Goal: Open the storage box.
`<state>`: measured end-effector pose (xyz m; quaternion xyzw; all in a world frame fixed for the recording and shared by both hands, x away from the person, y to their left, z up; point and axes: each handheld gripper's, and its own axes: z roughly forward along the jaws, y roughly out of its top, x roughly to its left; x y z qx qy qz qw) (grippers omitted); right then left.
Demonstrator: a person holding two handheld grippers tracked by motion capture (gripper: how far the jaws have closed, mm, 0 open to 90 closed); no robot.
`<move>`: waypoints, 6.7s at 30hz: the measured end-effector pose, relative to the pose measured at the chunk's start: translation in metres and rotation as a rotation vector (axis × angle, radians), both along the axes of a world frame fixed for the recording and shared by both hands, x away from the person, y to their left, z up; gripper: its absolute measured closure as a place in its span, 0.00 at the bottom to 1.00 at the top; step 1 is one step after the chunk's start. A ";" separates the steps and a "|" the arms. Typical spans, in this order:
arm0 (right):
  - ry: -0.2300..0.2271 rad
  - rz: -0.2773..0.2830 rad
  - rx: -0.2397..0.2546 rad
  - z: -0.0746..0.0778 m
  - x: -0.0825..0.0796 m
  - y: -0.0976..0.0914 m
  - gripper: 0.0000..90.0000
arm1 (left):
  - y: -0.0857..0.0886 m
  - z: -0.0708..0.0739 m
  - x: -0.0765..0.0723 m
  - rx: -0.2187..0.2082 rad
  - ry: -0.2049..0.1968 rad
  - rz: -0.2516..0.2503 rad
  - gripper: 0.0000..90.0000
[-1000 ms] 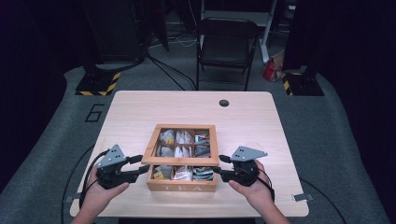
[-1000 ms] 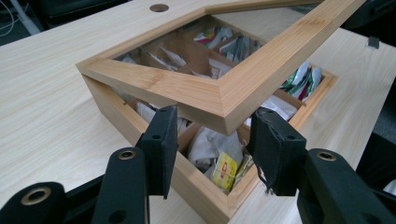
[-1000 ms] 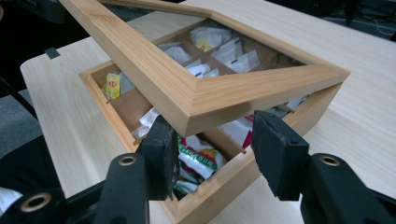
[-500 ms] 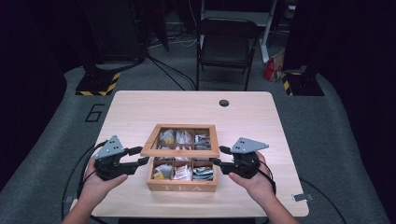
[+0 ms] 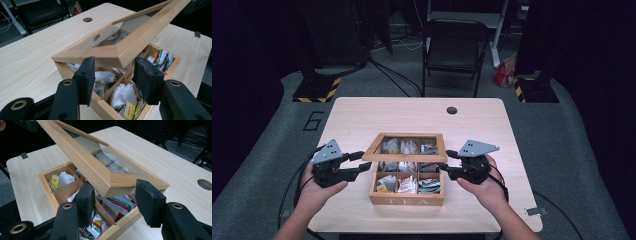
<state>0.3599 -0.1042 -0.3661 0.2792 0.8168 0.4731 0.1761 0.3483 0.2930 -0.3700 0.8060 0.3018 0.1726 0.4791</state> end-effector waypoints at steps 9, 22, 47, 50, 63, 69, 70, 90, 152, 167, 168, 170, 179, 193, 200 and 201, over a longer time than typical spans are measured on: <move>0.000 -0.005 0.009 0.007 0.004 0.000 0.57 | -0.002 -0.010 0.020 0.011 0.011 0.044 0.58; -0.003 -0.008 0.010 0.012 0.008 0.000 0.57 | -0.008 -0.015 0.042 0.022 0.010 0.073 0.60; 0.001 -0.017 0.033 0.008 0.019 -0.003 0.59 | -0.007 -0.009 0.052 -0.006 0.023 0.075 0.64; -0.004 -0.024 0.018 0.007 0.024 -0.002 0.57 | -0.007 -0.007 0.055 -0.014 0.025 0.078 0.64; -0.020 -0.048 0.002 0.008 0.052 -0.003 0.57 | -0.007 0.009 0.075 -0.032 0.027 0.081 0.64; -0.019 -0.048 -0.018 0.005 0.068 0.001 0.56 | -0.008 0.014 0.084 -0.036 0.019 0.079 0.64; -0.019 -0.048 -0.018 0.005 0.068 0.001 0.56 | -0.008 0.014 0.085 -0.034 0.017 0.077 0.64; 0.032 -0.105 0.033 -0.011 0.110 0.005 0.60 | -0.007 0.020 0.105 -0.079 0.014 0.083 0.64; 0.112 -0.130 0.088 -0.015 0.149 0.008 0.67 | -0.008 -0.011 0.149 -0.099 0.037 0.120 0.66; 0.125 -0.160 0.069 -0.020 0.157 0.011 0.67 | -0.010 -0.019 0.160 -0.114 0.033 0.130 0.69; 0.122 -0.159 0.067 -0.019 0.158 0.011 0.67 | -0.011 -0.019 0.160 -0.117 0.033 0.134 0.69; 0.122 -0.167 0.066 -0.019 0.159 0.012 0.67 | -0.011 -0.020 0.162 -0.120 0.033 0.140 0.70; 0.131 -0.186 0.071 -0.022 0.163 0.012 0.67 | -0.012 -0.022 0.169 -0.123 0.033 0.153 0.71; 0.144 -0.213 0.062 -0.027 0.169 0.013 0.64 | -0.016 -0.027 0.184 -0.090 0.067 0.158 0.69; 0.134 -0.219 0.061 -0.023 0.164 0.009 0.63 | -0.015 -0.030 0.189 -0.120 0.071 0.162 0.69; 0.132 -0.217 0.060 -0.022 0.164 0.009 0.63 | -0.016 -0.031 0.190 -0.135 0.073 0.170 0.69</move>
